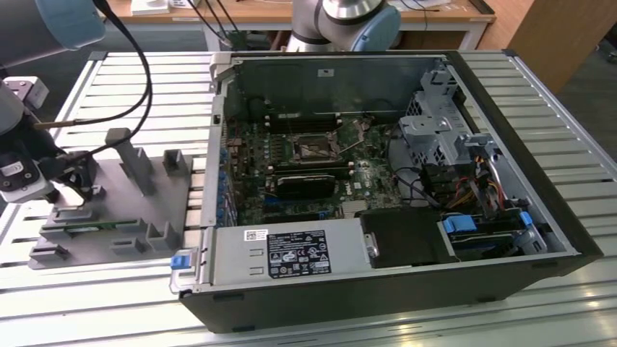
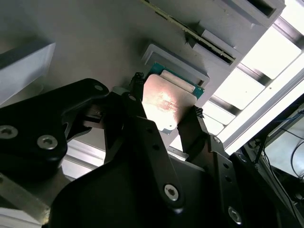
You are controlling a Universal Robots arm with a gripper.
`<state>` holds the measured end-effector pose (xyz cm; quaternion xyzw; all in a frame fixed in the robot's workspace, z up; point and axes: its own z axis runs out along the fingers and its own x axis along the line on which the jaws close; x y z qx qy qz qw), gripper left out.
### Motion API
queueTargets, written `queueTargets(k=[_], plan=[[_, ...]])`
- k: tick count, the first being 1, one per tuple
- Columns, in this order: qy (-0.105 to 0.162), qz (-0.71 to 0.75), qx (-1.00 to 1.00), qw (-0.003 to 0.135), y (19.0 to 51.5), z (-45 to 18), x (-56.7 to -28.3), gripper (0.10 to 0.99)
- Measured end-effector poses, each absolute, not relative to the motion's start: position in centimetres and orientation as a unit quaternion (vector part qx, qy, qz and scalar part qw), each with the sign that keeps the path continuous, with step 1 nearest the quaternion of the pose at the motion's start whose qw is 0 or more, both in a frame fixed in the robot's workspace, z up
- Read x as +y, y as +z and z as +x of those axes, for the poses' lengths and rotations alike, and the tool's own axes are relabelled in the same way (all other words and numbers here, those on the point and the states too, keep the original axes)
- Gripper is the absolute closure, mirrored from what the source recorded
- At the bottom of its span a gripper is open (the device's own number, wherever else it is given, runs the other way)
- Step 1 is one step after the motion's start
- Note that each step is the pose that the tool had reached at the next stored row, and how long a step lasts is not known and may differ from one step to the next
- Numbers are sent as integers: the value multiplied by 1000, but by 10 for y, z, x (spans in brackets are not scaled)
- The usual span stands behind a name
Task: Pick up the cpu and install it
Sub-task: 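Pick up the cpu and move it towards the insertion slot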
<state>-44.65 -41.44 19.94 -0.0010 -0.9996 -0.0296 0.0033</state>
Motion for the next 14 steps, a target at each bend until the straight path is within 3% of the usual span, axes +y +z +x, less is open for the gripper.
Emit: queueTargets(k=[14], plan=[[-30, -1, -1000, 3, 204, -446, -414, 545]])
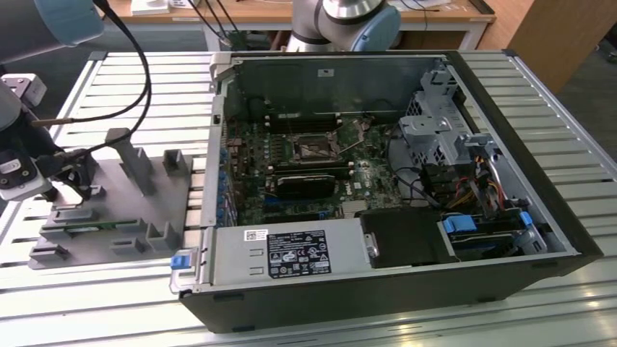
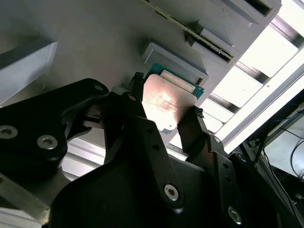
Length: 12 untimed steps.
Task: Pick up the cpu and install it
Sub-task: 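Pick up the cpu and move it towards the insertion slot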
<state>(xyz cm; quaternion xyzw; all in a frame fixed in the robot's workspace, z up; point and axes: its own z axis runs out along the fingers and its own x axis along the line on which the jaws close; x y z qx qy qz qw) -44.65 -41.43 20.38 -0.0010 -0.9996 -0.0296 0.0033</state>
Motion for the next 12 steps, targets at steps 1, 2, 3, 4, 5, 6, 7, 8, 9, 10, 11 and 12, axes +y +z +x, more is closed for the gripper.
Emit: queueTargets(k=[1, 2, 3, 4, 5, 6, 7, 8, 9, 10, 11, 12], plan=[[-30, -1, -1000, 3, 204, -446, -414, 545], [-30, -1, -1000, 3, 205, -446, -414, 545], [-30, -1, -1000, 3, 205, -446, -414, 545], [-30, -1, -1000, 3, 205, -446, -414, 545], [-30, -1, -1000, 3, 206, -446, -414, 545], [-30, -1, -1000, 3, 206, -446, -414, 545], [-30, -1, -1000, 3, 206, -446, -414, 545], [-30, -1, -1000, 3, 206, -446, -414, 545], [-30, -1, -1000, 3, 207, -446, -414, 545], [-30, -1, -1000, 3, 207, -446, -414, 545], [-30, -1, -1000, 3, 207, -446, -414, 545], [-30, -1, -1000, 3, 207, -446, -414, 545]])
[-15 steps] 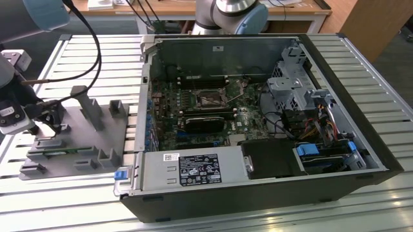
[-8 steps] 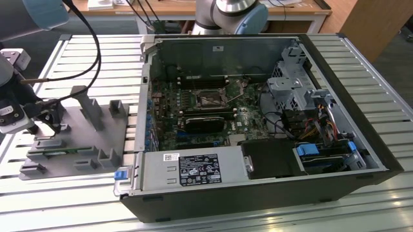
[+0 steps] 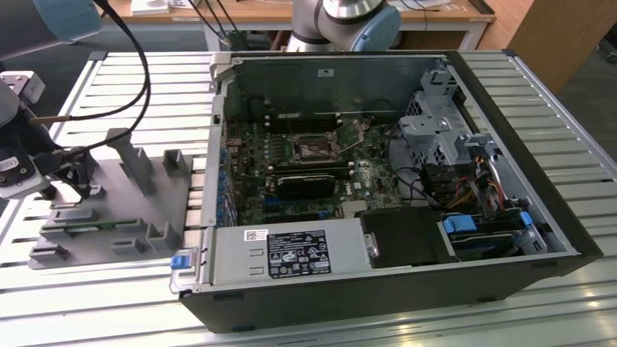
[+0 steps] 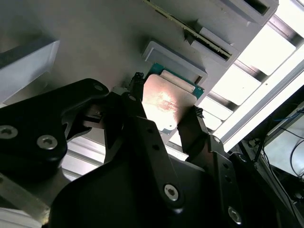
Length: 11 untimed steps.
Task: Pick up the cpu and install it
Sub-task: 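Pick up the cpu and move it towards the insertion slot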
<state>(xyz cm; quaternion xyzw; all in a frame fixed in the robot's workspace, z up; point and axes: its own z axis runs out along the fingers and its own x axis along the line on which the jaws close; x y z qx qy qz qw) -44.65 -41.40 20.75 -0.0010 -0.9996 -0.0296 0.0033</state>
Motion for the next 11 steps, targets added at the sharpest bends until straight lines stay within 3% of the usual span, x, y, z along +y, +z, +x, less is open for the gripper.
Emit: queueTargets(k=[11], plan=[[-30, -1, -1000, 3, 209, -446, -413, 545]])
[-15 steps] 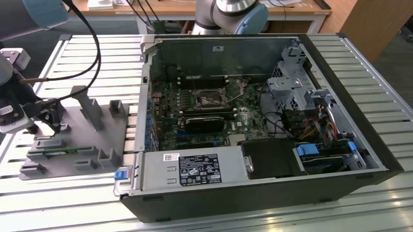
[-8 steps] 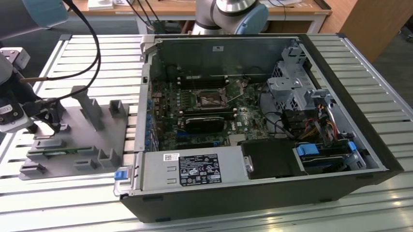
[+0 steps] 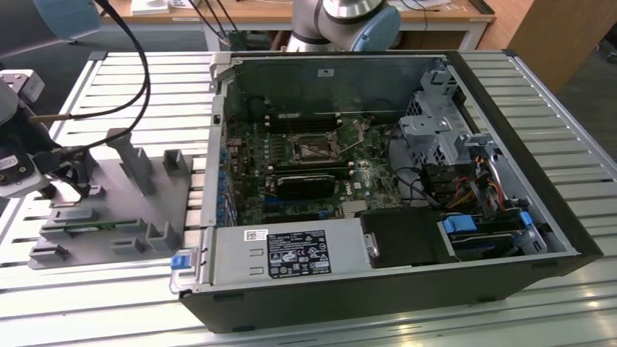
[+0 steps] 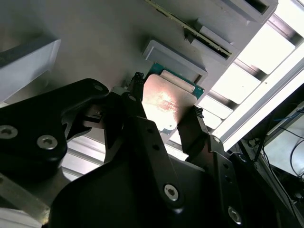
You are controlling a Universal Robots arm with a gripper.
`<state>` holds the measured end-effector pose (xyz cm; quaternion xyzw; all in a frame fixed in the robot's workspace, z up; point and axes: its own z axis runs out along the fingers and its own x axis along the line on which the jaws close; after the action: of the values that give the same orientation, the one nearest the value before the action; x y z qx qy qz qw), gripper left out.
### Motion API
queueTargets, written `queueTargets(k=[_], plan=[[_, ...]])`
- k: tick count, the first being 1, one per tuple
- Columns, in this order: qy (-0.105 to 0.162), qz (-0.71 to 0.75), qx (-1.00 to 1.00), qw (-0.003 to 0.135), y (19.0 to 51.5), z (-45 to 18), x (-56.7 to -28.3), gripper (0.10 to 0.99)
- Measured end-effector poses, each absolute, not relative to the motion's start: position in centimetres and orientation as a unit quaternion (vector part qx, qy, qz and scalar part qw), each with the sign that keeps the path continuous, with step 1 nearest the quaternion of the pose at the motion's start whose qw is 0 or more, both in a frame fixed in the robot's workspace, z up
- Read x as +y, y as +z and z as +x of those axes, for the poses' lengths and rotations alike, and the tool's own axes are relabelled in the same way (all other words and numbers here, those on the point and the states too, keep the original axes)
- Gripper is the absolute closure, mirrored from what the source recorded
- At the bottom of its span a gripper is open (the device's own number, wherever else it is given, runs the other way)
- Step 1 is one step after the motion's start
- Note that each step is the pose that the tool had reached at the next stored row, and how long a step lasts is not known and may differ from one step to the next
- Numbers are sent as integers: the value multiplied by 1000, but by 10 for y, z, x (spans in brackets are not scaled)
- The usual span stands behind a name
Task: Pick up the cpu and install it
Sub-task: 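Pick up the cpu and move it towards the insertion slot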
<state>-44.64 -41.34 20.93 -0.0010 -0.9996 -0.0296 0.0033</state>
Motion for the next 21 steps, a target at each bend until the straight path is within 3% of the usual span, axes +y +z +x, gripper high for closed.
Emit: queueTargets(k=[21], plan=[[-30, -1, -1000, 3, 219, -446, -410, 545]])
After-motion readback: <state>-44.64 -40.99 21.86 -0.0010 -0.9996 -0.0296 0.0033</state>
